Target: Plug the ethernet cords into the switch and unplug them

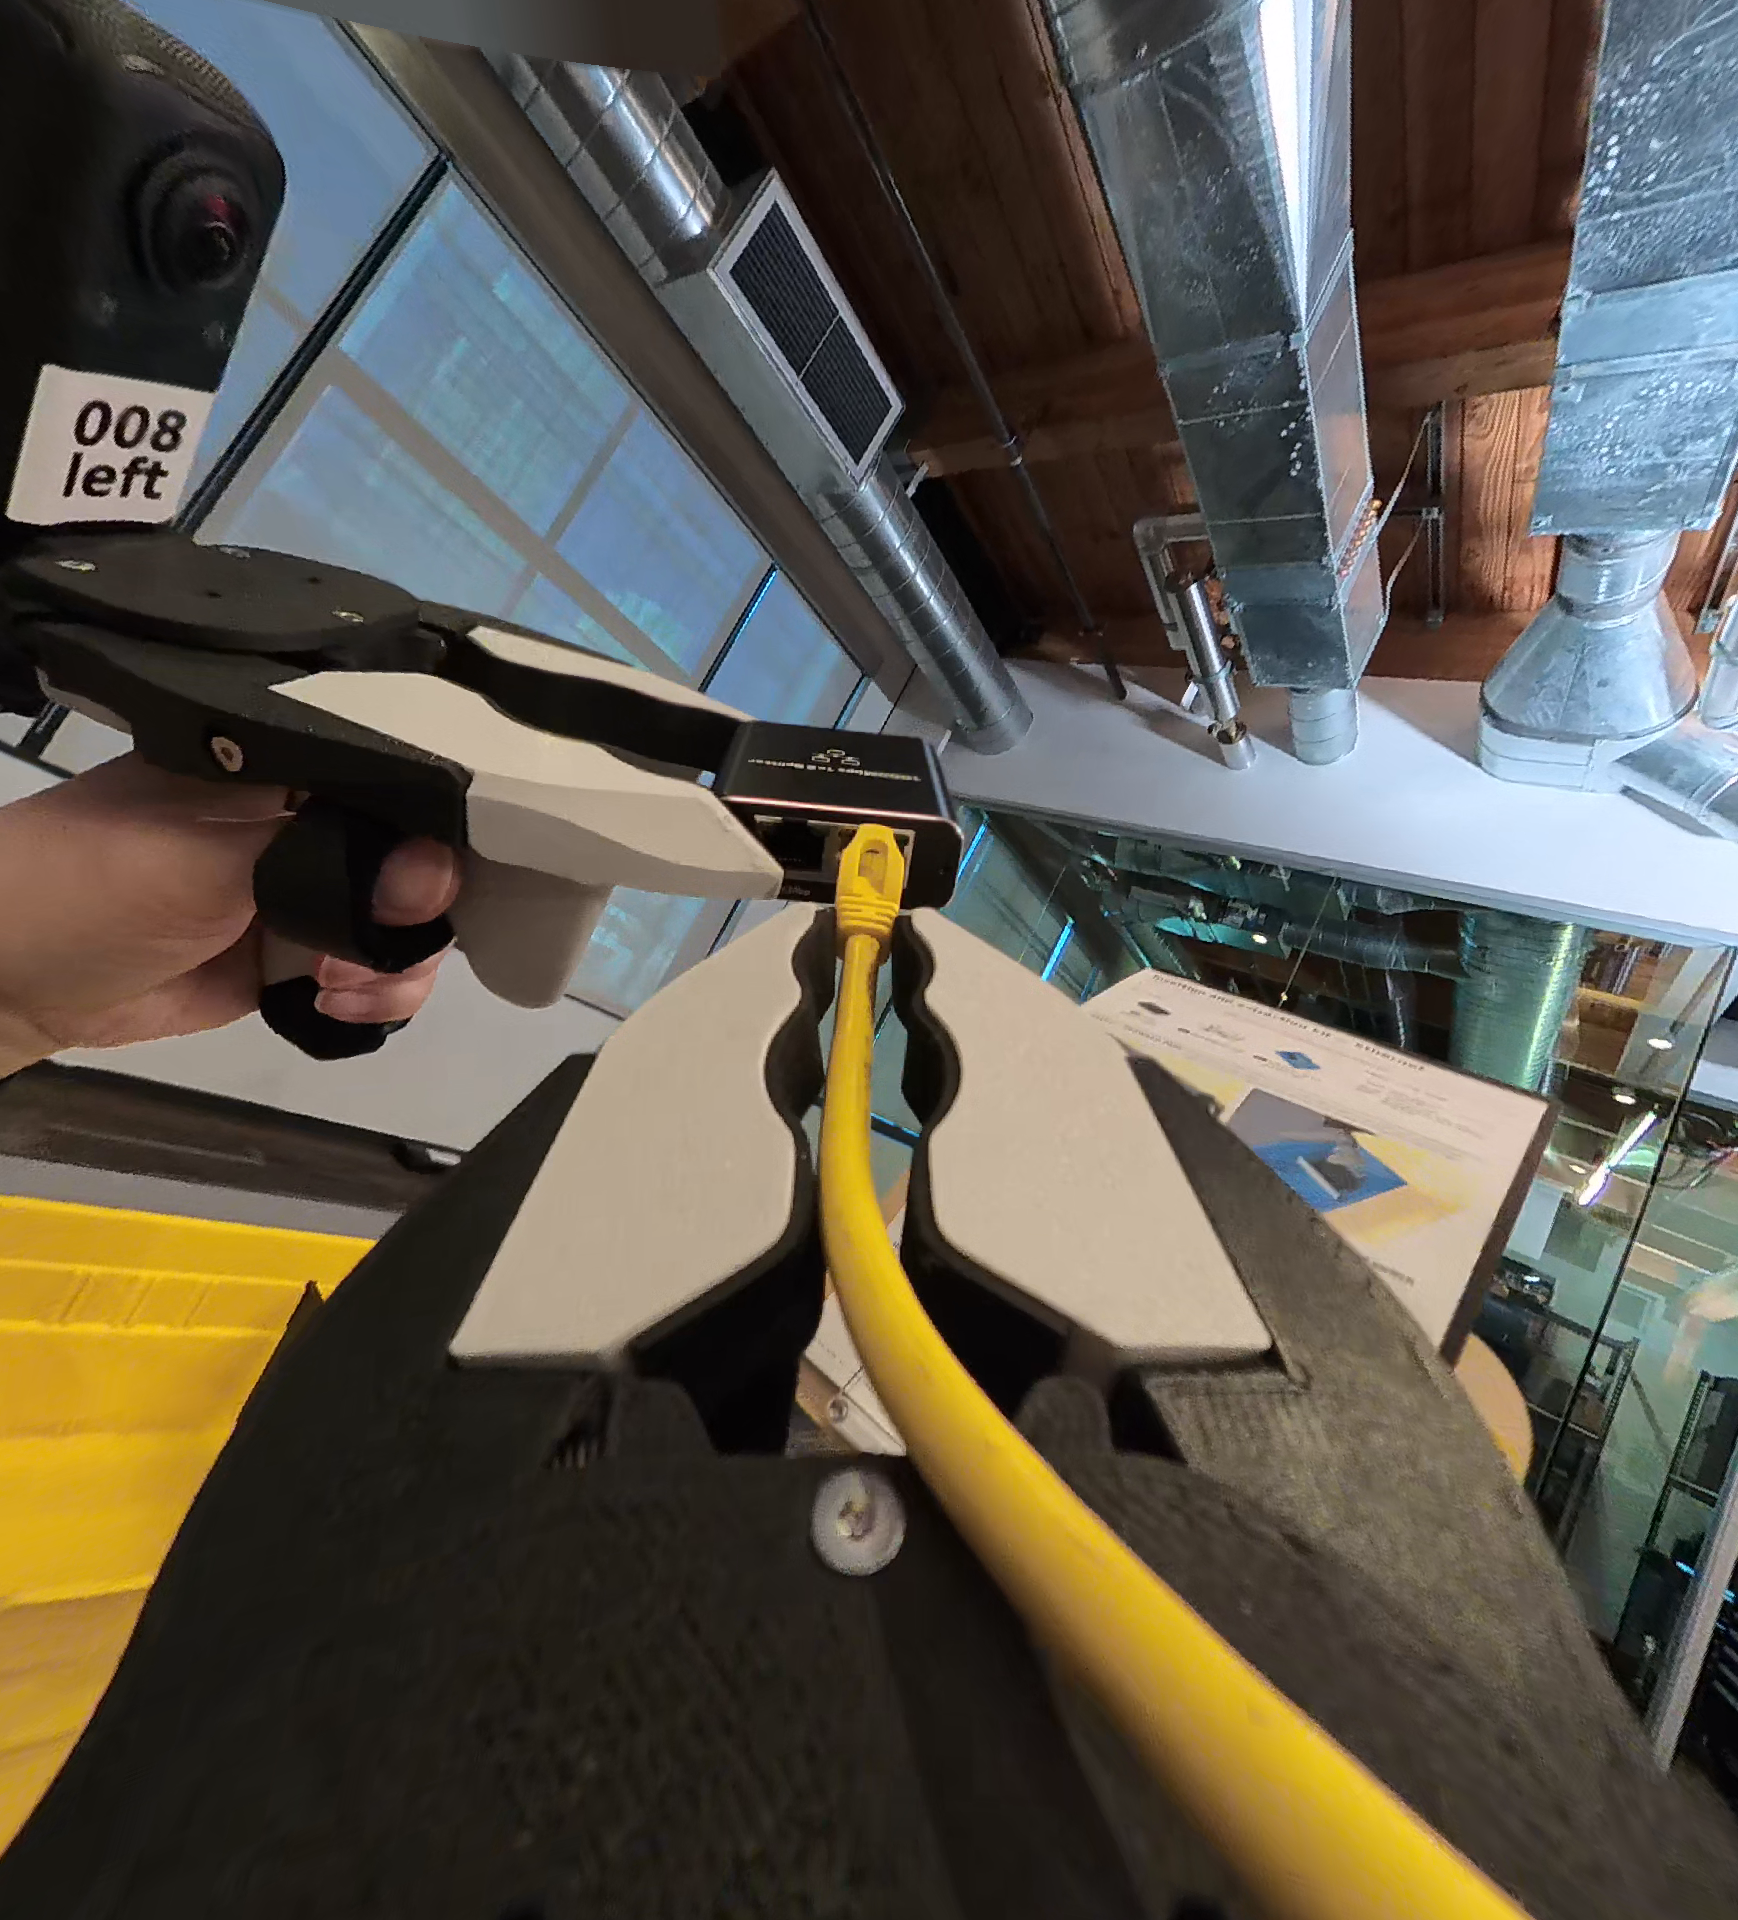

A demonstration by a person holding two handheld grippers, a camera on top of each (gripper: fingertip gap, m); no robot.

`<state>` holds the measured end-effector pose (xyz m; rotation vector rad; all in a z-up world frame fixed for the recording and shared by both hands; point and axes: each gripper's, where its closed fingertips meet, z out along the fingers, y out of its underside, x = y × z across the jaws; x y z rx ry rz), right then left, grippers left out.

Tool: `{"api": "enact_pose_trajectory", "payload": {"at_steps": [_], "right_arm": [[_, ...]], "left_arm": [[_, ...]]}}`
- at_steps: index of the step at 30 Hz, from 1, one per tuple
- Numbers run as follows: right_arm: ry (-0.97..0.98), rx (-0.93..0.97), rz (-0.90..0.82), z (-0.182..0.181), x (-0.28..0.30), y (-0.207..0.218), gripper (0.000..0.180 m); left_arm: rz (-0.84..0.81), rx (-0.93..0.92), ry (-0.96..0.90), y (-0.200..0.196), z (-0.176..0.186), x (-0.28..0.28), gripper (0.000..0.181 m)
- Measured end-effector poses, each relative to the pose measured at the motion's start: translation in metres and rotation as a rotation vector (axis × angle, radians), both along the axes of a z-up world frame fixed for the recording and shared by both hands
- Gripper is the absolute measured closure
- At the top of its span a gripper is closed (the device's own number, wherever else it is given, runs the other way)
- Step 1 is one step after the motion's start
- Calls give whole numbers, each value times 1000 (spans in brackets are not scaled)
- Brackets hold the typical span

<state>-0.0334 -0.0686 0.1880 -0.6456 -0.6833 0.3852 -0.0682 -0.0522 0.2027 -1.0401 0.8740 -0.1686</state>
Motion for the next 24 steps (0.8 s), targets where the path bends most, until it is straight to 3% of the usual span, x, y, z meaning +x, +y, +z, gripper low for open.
{"api": "enact_pose_trajectory", "payload": {"at_steps": [17, 24], "right_arm": [[-37, -87, 19, -16, -5, 17, 168], [-38, -57, 71, -9, -9, 4, 168]], "left_arm": [[6, -58, 52, 15, -21, -6, 117], [-159, -12, -47, 1, -8, -4, 113]]}}
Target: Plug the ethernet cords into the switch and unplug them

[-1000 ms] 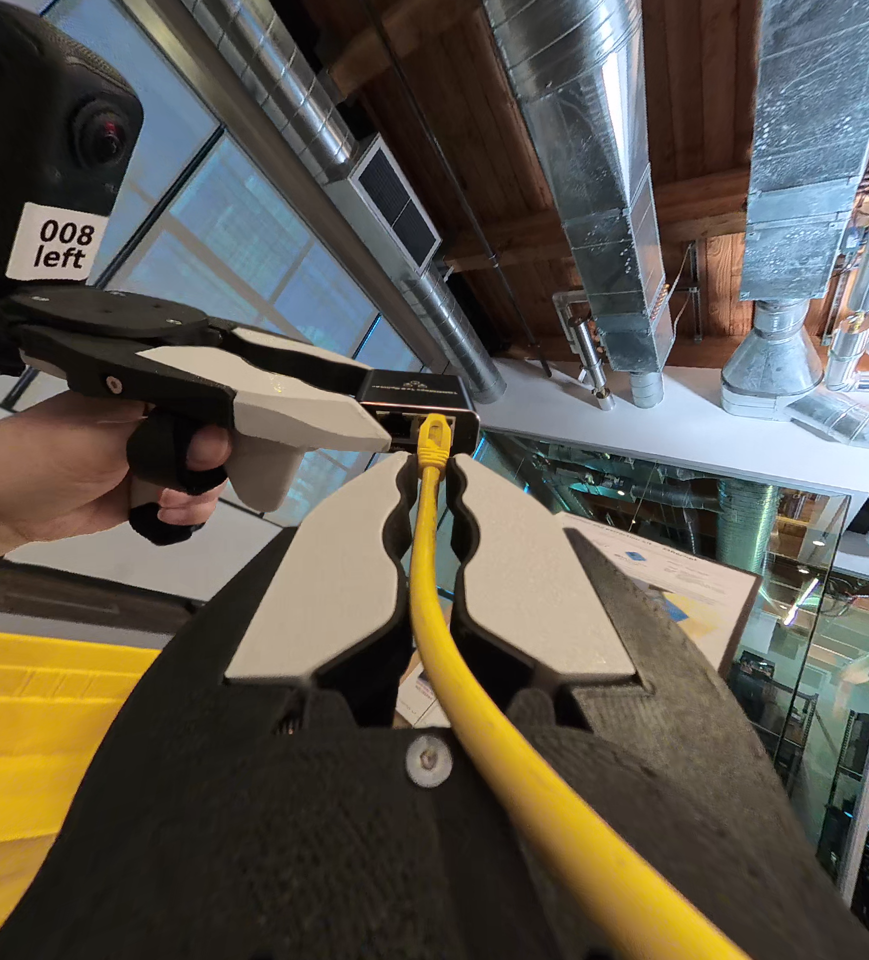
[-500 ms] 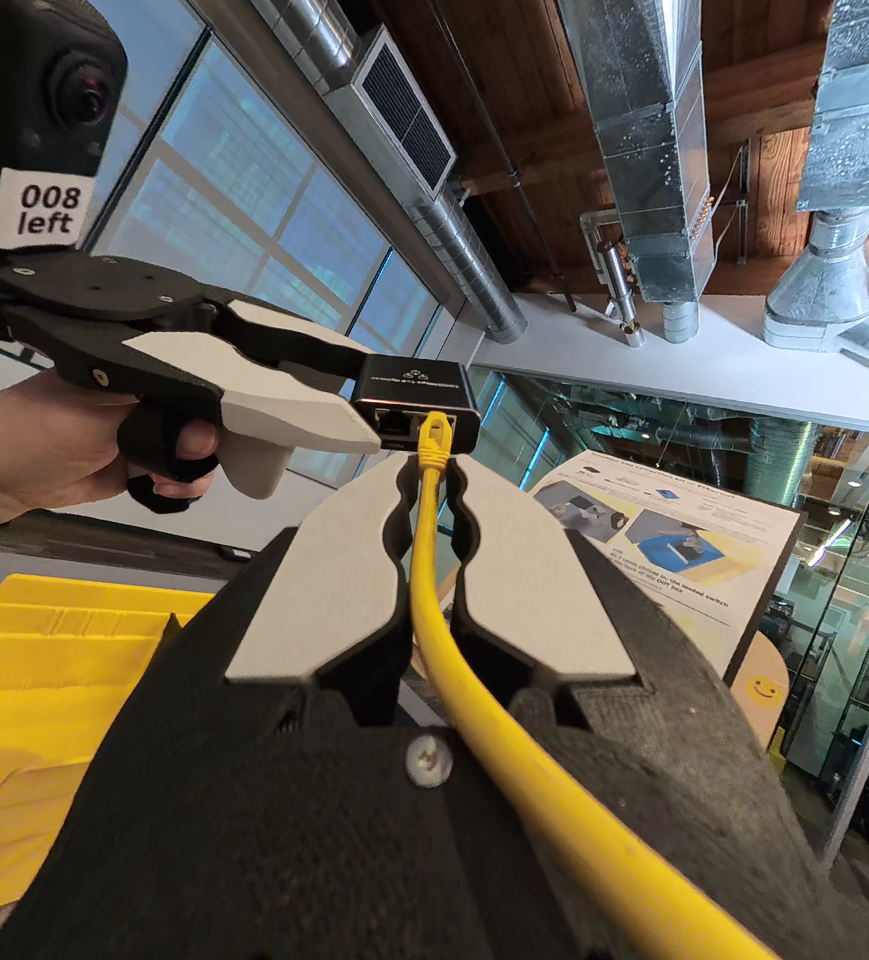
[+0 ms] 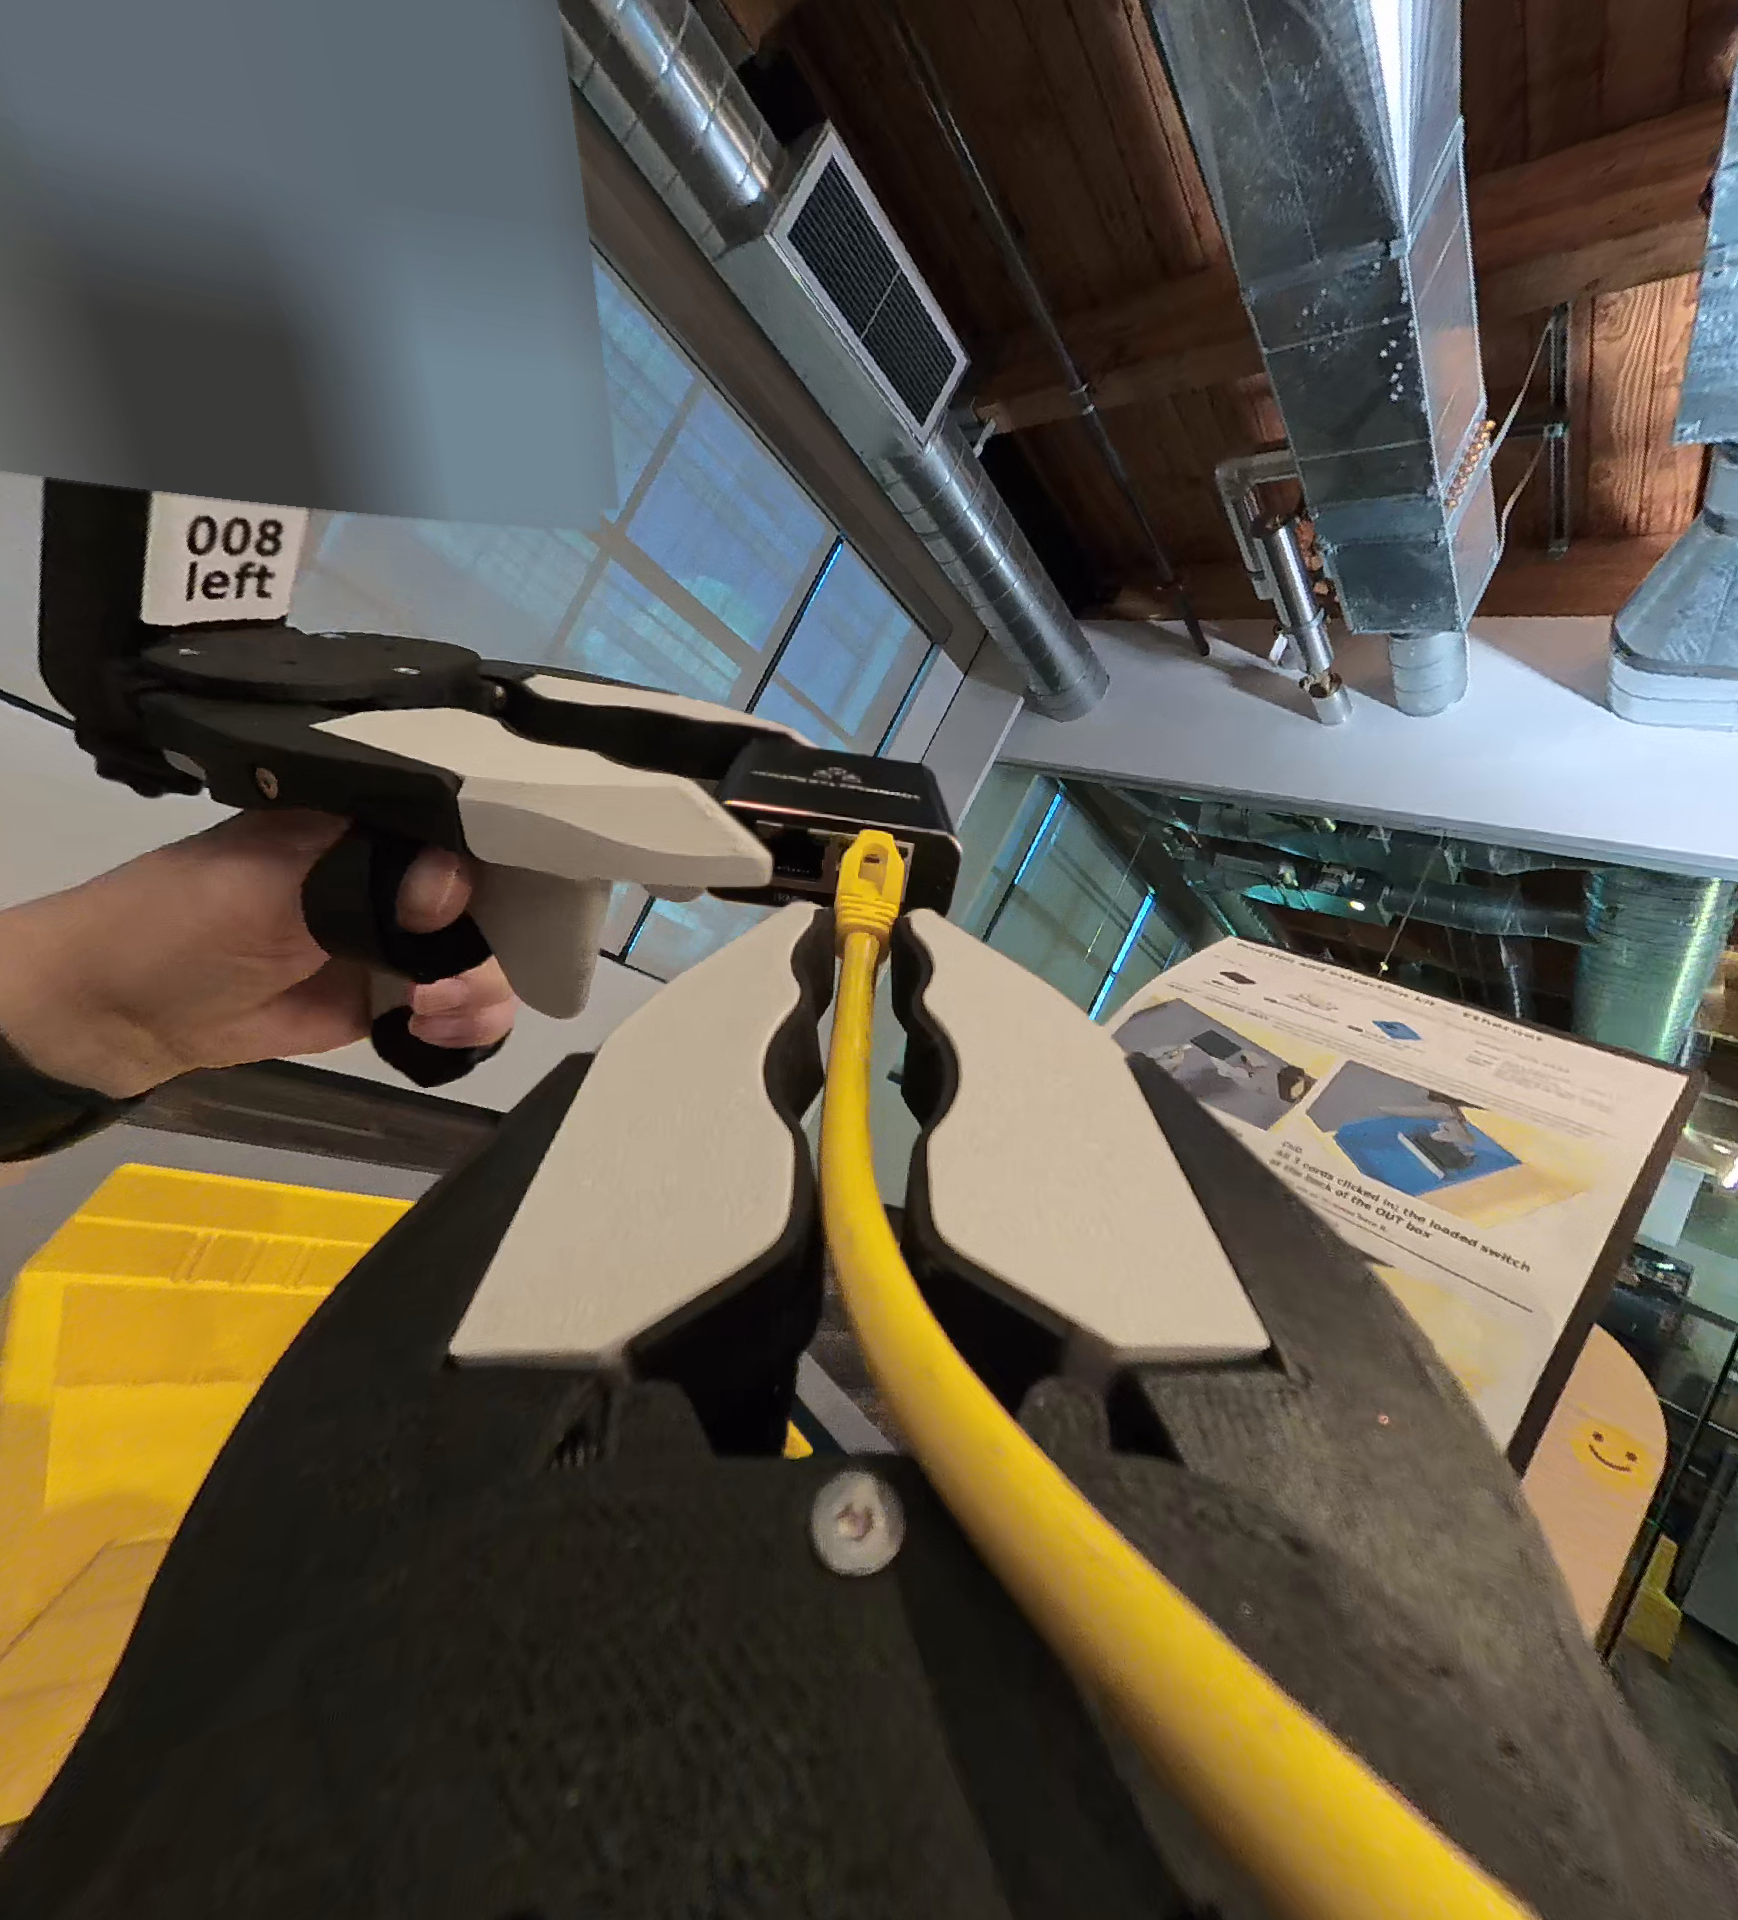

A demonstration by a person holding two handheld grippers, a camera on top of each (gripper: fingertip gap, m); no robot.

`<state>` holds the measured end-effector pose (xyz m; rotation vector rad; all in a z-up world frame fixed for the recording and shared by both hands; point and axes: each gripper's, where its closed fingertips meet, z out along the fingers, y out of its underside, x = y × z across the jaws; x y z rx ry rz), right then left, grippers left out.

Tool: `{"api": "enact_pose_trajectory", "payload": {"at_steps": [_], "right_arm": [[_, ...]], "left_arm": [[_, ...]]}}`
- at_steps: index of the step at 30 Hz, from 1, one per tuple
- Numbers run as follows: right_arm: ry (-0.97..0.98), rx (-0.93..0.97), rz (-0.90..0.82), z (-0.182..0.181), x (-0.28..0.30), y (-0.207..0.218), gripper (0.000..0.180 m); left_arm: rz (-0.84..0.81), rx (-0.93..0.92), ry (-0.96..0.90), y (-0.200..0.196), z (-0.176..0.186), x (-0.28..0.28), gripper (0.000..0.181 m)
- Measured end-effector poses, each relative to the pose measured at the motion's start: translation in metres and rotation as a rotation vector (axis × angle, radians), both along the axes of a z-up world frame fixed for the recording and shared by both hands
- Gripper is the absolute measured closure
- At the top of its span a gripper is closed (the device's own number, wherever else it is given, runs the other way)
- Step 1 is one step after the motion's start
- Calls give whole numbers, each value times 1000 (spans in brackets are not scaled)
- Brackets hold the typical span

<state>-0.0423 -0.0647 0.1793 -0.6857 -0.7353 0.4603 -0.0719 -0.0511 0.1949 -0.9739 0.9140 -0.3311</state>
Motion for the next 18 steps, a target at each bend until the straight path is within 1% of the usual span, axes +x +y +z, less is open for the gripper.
{"api": "enact_pose_trajectory", "payload": {"at_steps": [2, 4, 5, 11, 18], "right_arm": [[-2, 9, 4, 0, -2, -3, 168], [4, 13, 7, 1, -2, -5, 168], [3, 12, 8, 1, -3, -5, 168], [-31, 11, 1, -1, -7, -6, 168], [-6, 15, 1, 1, -2, -6, 168]], "left_arm": [[-7, 13, -17, -1, 1, 2, 111], [-55, 14, -33, -6, 2, 7, 98], [-68, 23, -44, -8, 3, 9, 95], [-10, 97, -40, -7, 4, 5, 95], [-65, 53, 2, -10, -5, 13, 80]]}}
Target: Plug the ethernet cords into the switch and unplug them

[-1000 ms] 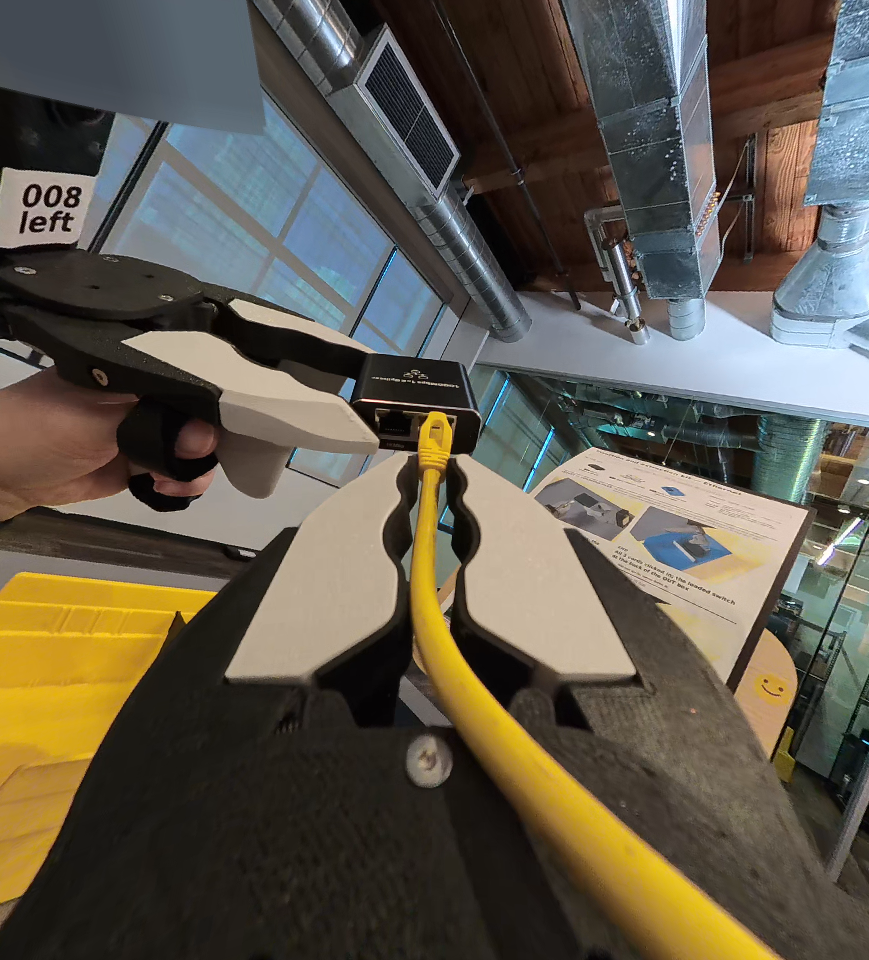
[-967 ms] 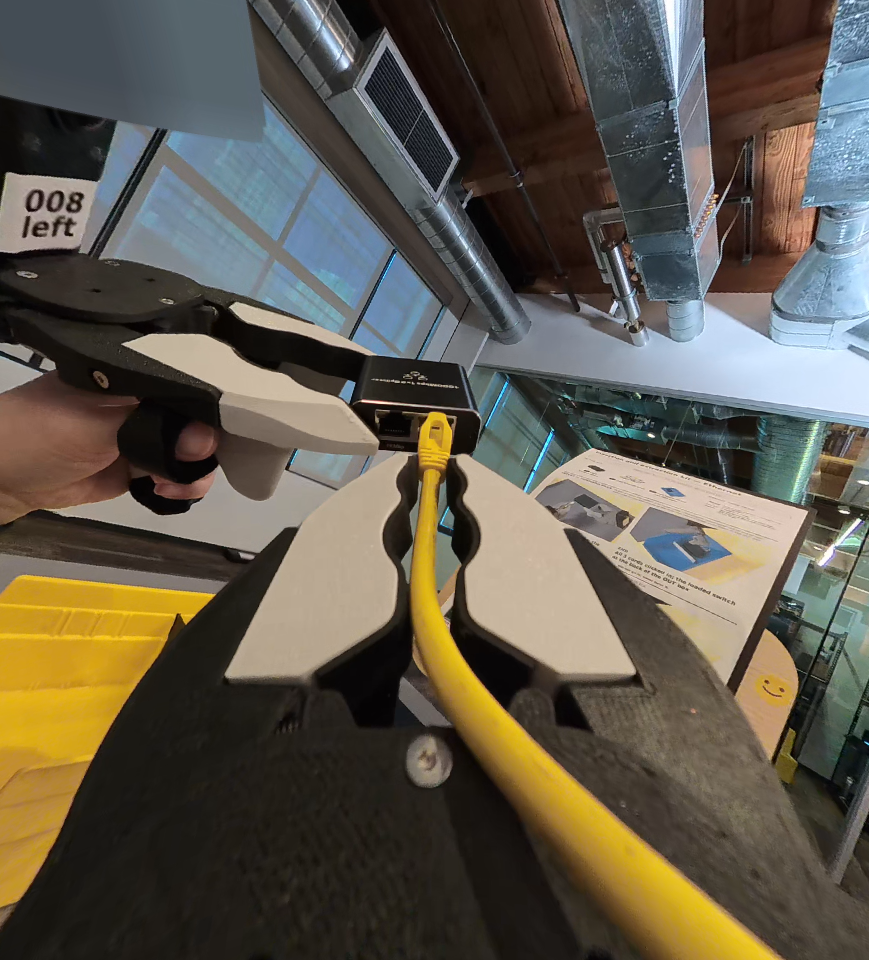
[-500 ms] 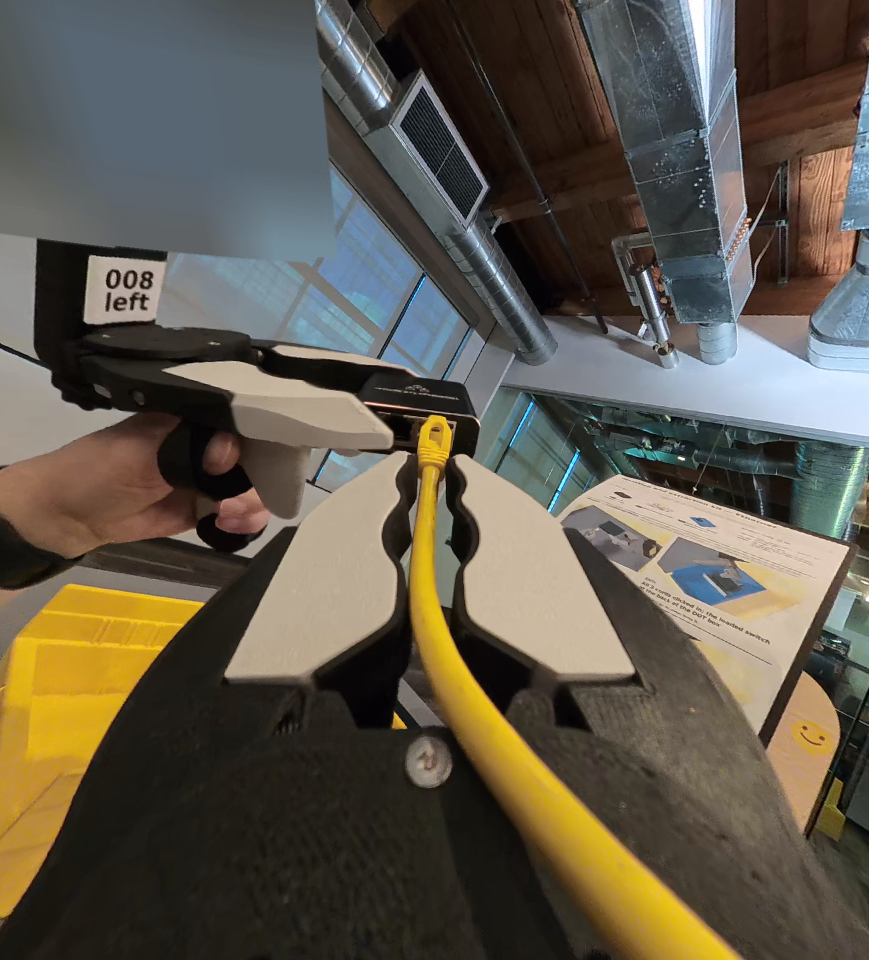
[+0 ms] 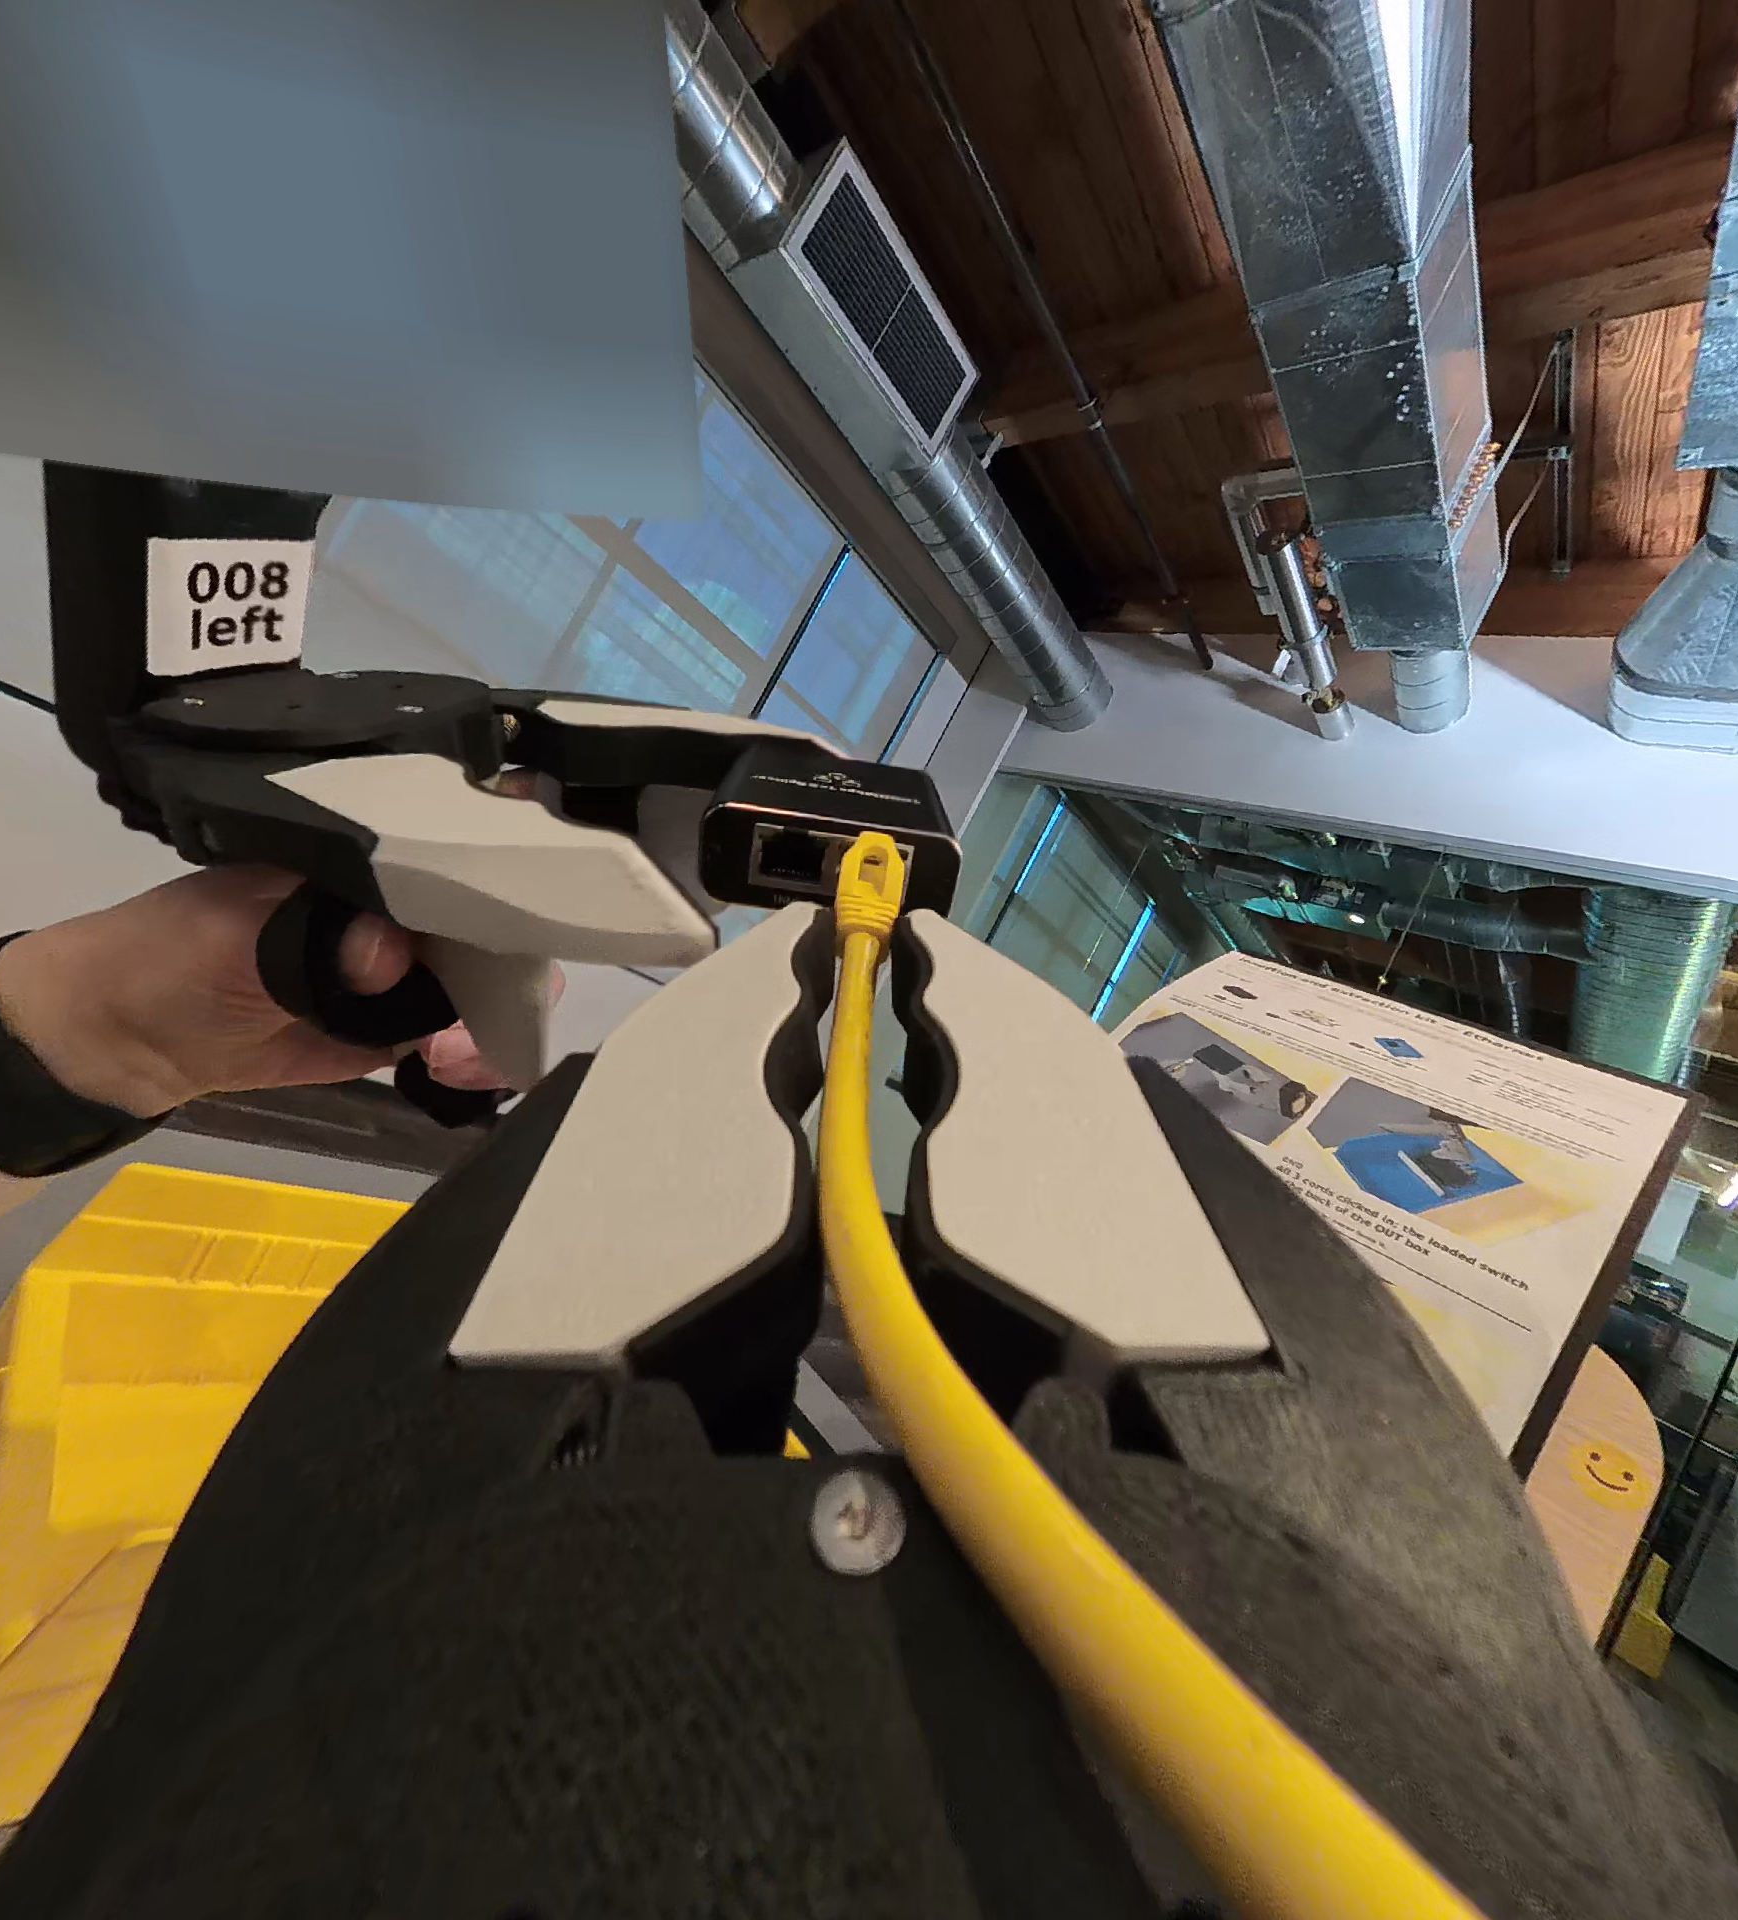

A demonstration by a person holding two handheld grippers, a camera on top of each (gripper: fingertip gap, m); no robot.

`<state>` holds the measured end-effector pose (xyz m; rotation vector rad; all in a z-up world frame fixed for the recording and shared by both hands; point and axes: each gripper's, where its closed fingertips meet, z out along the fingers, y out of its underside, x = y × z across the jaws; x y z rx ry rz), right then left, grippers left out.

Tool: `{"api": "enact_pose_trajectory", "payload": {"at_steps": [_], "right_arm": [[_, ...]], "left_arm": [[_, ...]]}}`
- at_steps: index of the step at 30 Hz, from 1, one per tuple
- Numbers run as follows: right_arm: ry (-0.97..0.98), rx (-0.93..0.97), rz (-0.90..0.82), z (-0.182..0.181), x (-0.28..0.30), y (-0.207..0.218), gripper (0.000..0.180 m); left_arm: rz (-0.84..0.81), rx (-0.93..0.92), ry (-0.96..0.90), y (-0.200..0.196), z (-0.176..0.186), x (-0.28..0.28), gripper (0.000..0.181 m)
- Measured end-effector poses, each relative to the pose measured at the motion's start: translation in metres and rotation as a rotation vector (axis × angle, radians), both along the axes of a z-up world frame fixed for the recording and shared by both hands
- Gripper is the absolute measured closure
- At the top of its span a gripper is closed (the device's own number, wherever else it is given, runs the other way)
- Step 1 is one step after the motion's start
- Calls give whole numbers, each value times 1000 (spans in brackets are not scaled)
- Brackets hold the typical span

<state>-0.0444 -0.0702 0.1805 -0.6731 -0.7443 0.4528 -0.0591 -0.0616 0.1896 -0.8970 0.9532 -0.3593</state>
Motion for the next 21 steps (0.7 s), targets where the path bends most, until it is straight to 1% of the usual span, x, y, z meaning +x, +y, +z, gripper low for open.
{"api": "enact_pose_trajectory", "payload": {"at_steps": [6, 11, 21], "right_arm": [[-17, -3, -4, -1, 0, 0, 168], [-55, -8, -4, -4, -4, 1, 168], [-52, -16, 16, -5, -3, 1, 168]], "left_arm": [[-4, -44, -11, 3, -3, 0, 81], [-4, -33, 3, 2, -4, -4, 83], [-11, -25, -10, -4, -2, -3, 85]]}}
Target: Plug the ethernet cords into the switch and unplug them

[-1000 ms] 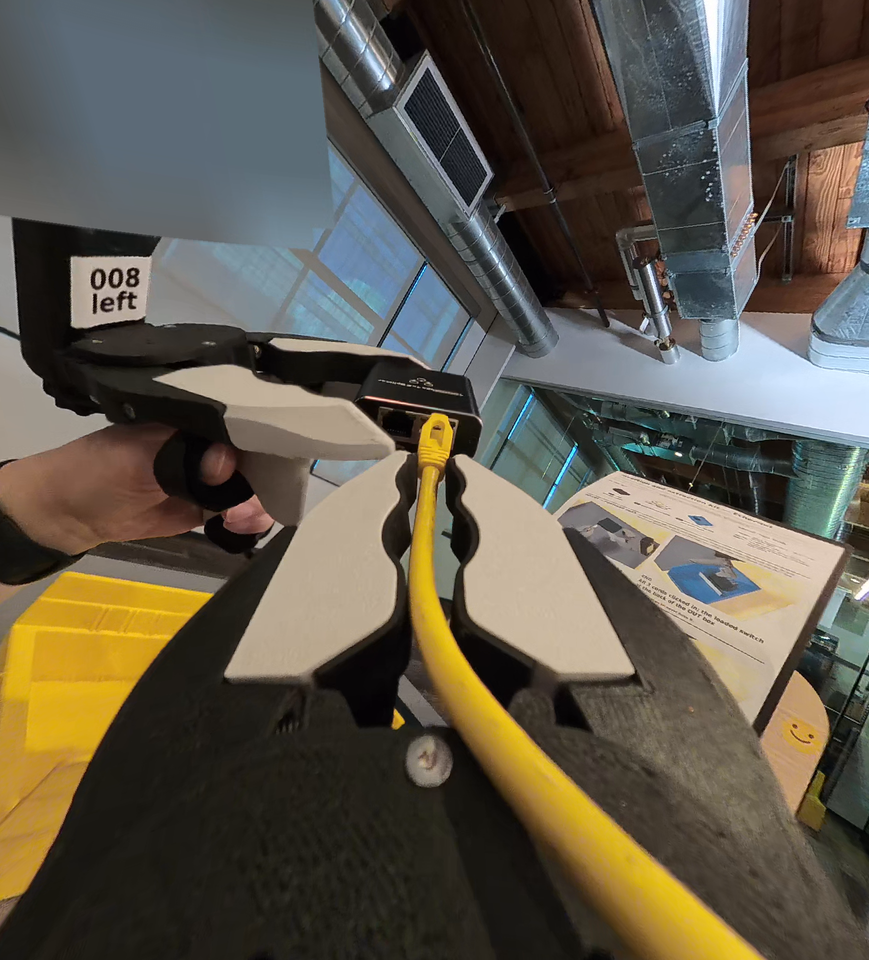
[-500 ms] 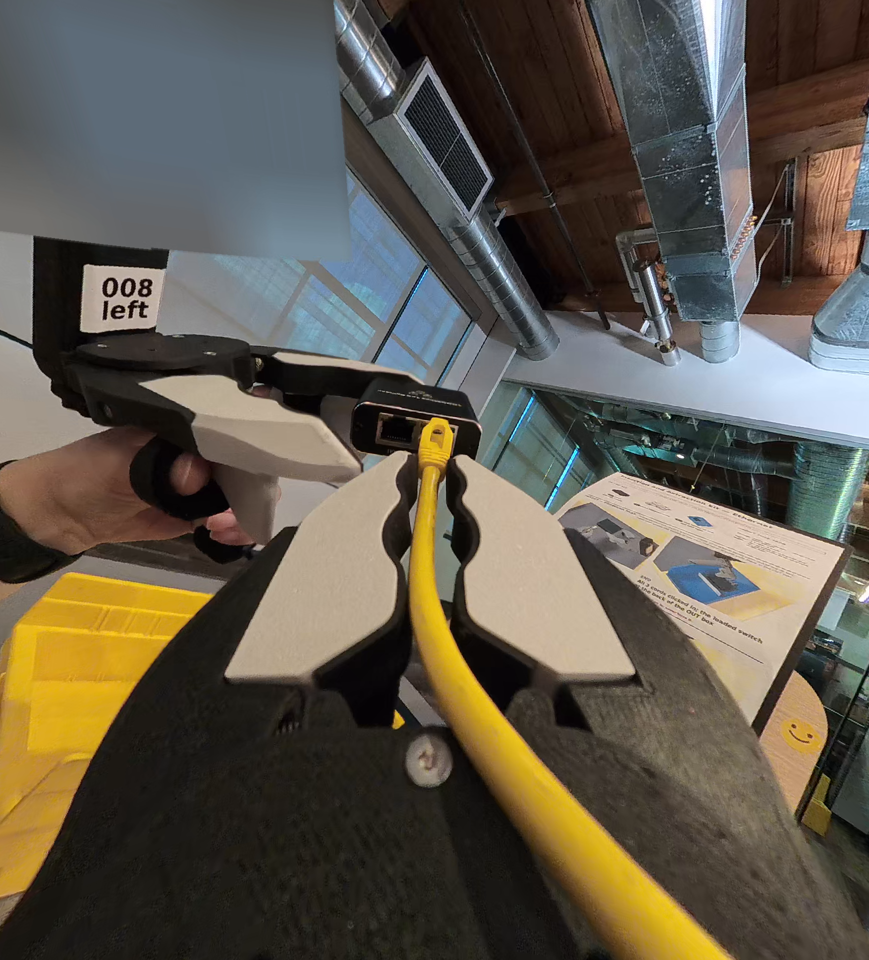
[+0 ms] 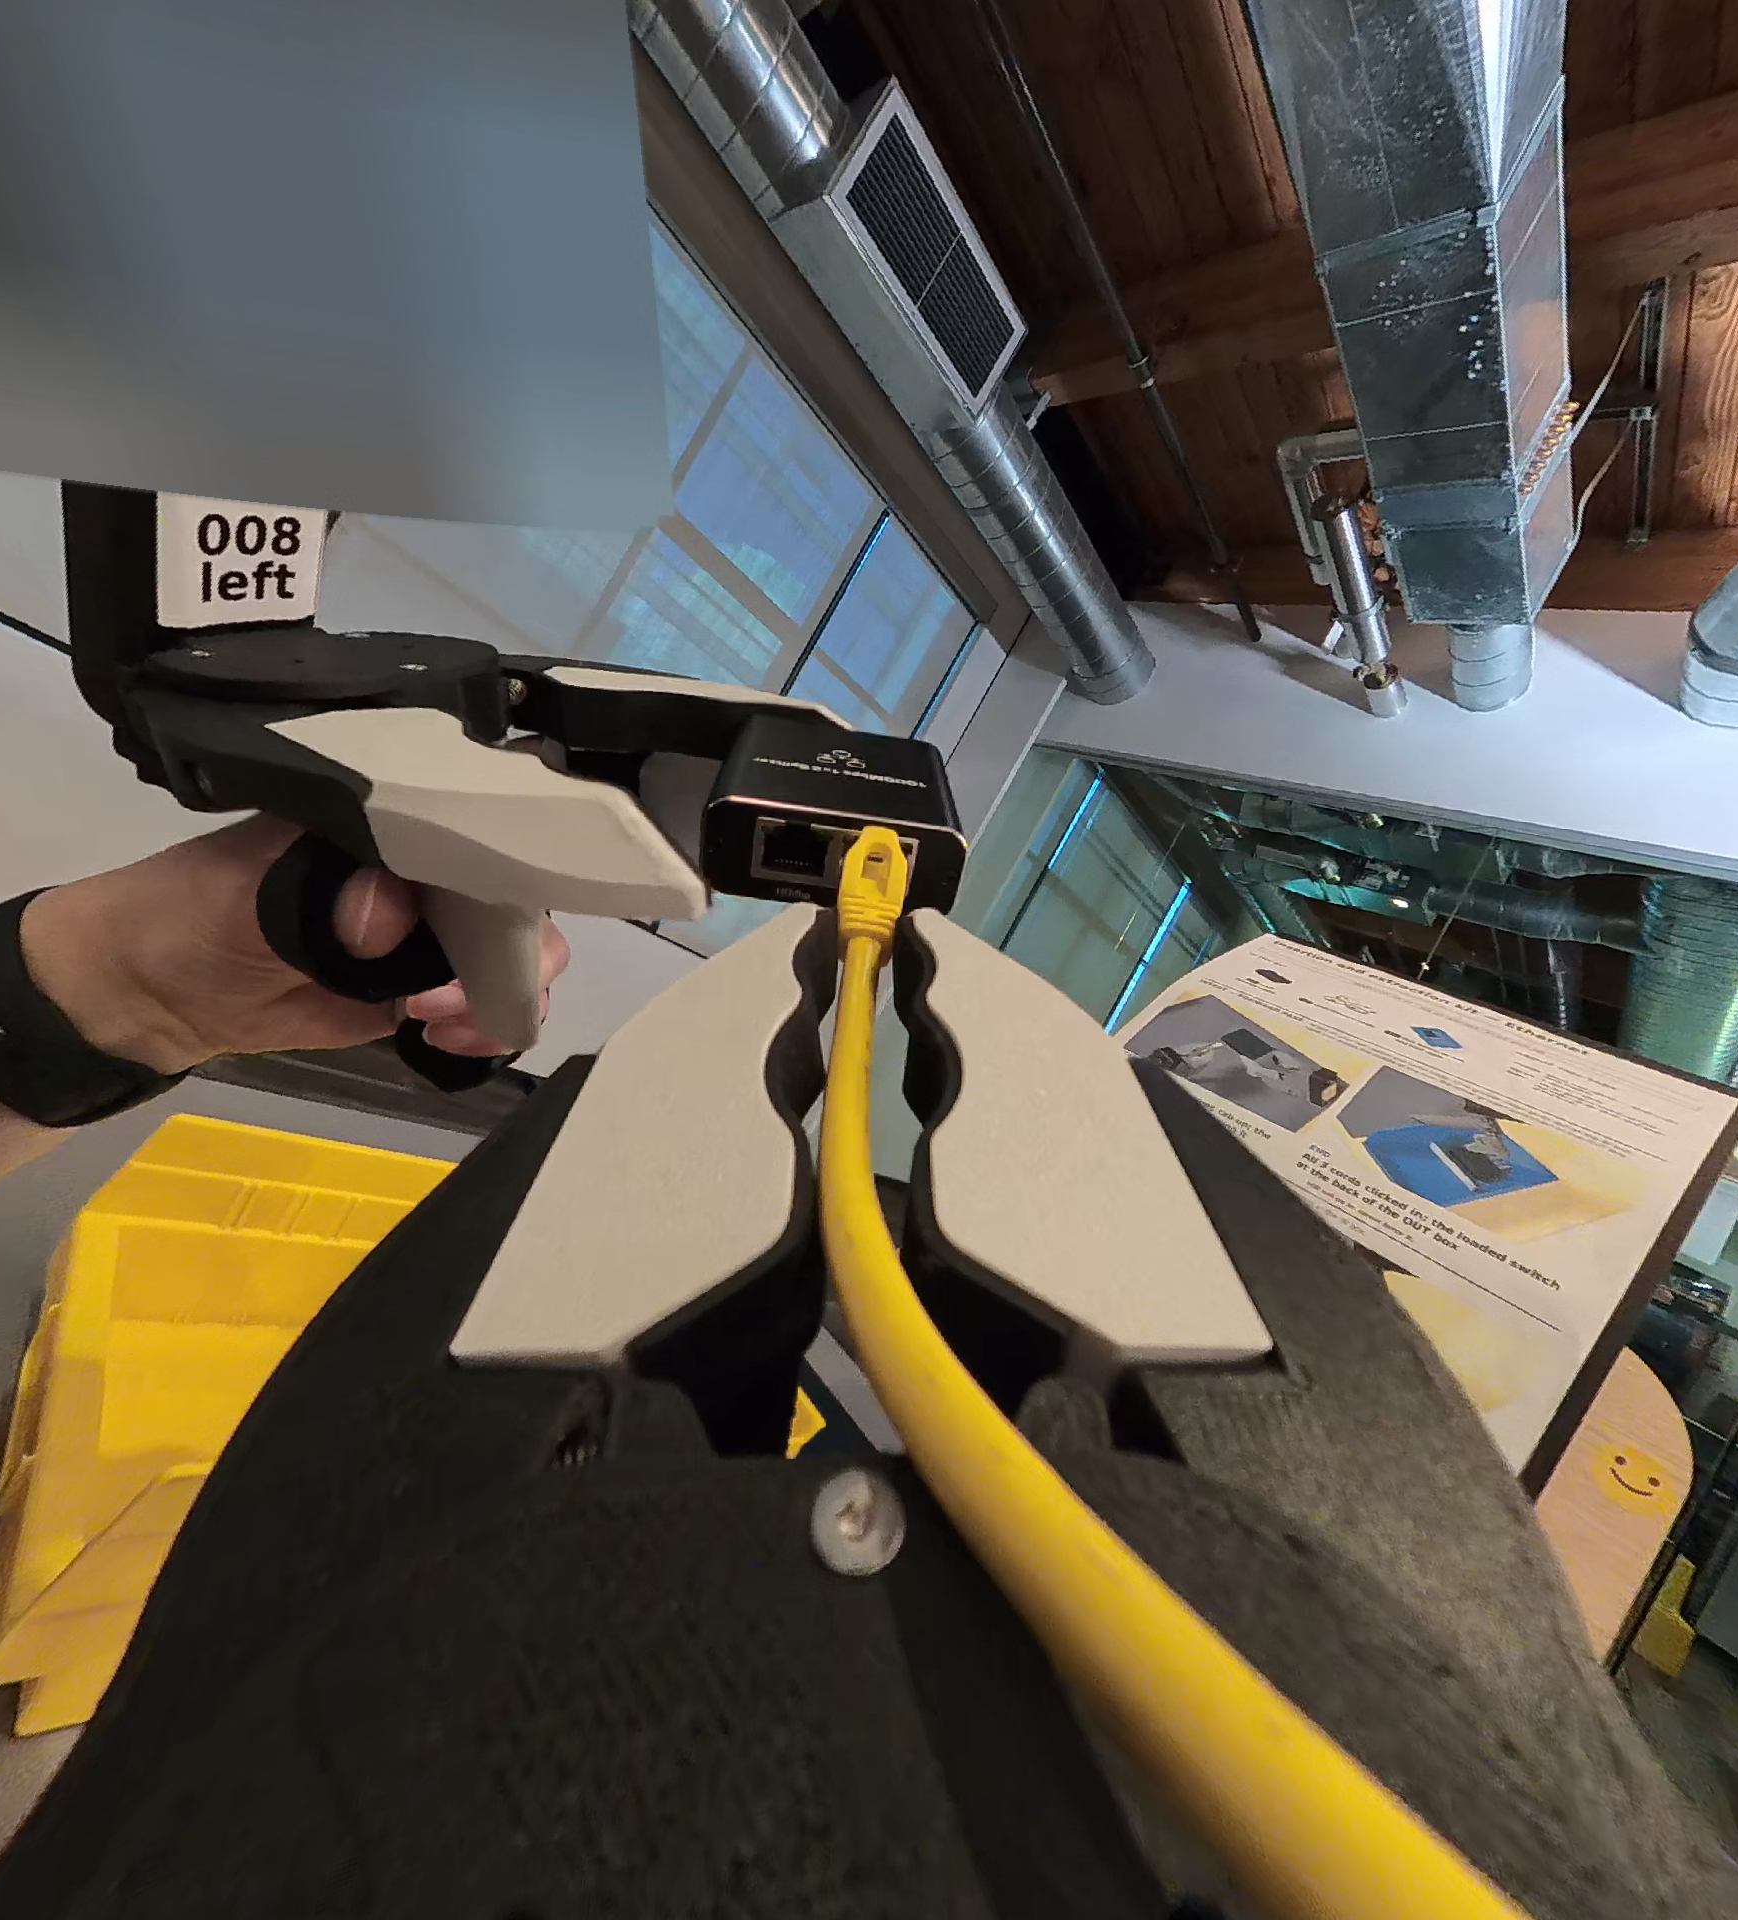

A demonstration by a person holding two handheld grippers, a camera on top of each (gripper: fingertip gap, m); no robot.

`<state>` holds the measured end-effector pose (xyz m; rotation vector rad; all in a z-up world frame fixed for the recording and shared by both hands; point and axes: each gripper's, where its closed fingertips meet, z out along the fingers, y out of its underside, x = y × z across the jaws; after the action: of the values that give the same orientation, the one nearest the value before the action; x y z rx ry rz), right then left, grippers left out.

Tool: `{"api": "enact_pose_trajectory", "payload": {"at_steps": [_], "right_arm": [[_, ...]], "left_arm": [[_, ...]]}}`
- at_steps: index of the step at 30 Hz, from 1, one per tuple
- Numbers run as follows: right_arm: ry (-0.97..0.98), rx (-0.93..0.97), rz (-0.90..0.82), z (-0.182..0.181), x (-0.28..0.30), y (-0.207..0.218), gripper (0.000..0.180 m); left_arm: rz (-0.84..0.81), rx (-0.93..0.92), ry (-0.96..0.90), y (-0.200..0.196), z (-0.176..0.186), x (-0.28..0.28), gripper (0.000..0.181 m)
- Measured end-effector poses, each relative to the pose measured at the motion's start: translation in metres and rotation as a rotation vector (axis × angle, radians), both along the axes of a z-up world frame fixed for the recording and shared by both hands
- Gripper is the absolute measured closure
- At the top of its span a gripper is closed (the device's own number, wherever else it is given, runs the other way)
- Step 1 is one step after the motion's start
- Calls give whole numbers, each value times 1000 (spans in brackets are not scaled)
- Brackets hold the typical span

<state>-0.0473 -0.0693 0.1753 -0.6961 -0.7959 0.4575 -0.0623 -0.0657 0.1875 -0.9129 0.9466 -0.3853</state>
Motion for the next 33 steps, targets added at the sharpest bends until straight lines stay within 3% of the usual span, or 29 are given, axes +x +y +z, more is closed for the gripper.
{"api": "enact_pose_trajectory", "payload": {"at_steps": [20, 23, 28, 33], "right_arm": [[-19, -30, -2, -4, -2, 5, 168], [9, -95, 31, -5, -1, 13, 168], [59, -247, 123, -11, 2, 30, 168], [-29, -424, 204, -31, -8, 48, 168]], "left_arm": [[66, -23, 32, 11, -6, -2, 89], [105, 7, 64, 16, -9, -1, 83], [185, -40, 188, 34, -27, -15, 92], [292, 17, 287, 38, -31, -50, 99]]}}
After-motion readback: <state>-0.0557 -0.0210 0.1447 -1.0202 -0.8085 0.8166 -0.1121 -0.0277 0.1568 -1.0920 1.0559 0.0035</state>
